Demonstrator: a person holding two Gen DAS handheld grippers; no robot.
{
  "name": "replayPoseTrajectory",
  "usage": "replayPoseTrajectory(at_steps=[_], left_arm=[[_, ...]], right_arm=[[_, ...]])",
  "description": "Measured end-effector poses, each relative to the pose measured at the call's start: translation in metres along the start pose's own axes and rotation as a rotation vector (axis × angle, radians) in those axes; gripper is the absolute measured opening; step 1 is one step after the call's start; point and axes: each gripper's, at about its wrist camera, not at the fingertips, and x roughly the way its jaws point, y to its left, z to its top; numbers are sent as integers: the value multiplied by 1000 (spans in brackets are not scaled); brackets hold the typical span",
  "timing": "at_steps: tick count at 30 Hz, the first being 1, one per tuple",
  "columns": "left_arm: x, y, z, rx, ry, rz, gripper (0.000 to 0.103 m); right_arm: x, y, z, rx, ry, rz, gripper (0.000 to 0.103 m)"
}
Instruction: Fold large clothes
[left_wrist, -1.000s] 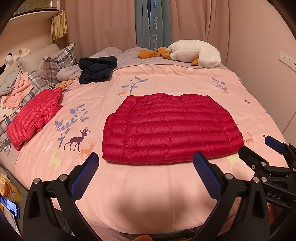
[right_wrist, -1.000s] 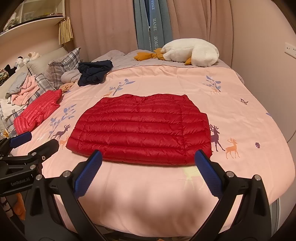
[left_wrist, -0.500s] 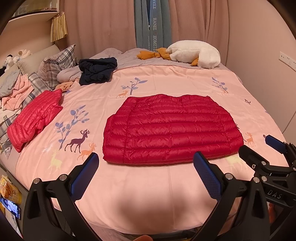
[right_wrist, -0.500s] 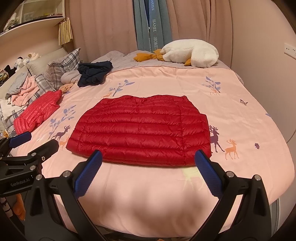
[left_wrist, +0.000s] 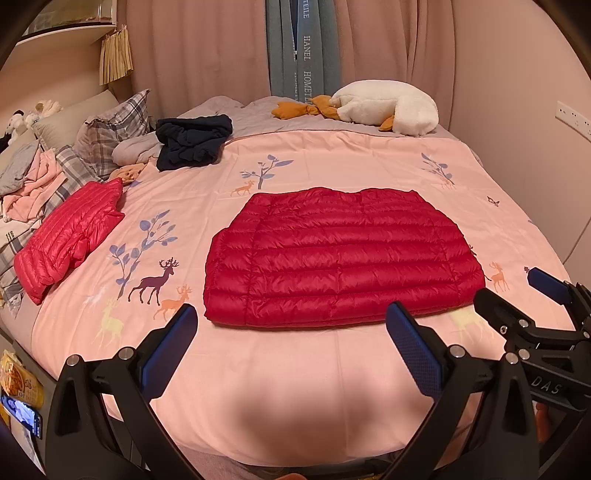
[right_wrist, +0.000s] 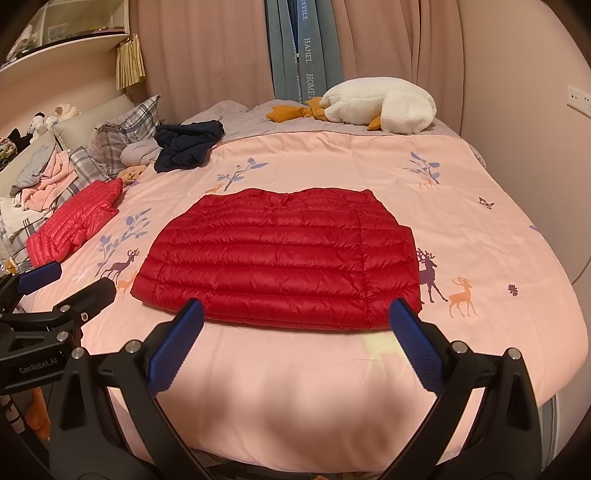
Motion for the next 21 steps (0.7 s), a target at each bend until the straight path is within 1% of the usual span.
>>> replayPoseTrajectory(at_steps=[21], left_arm=[[3, 1, -1, -11, 18, 2, 102]], right_arm=[[0, 0, -2, 7, -3, 0, 101]])
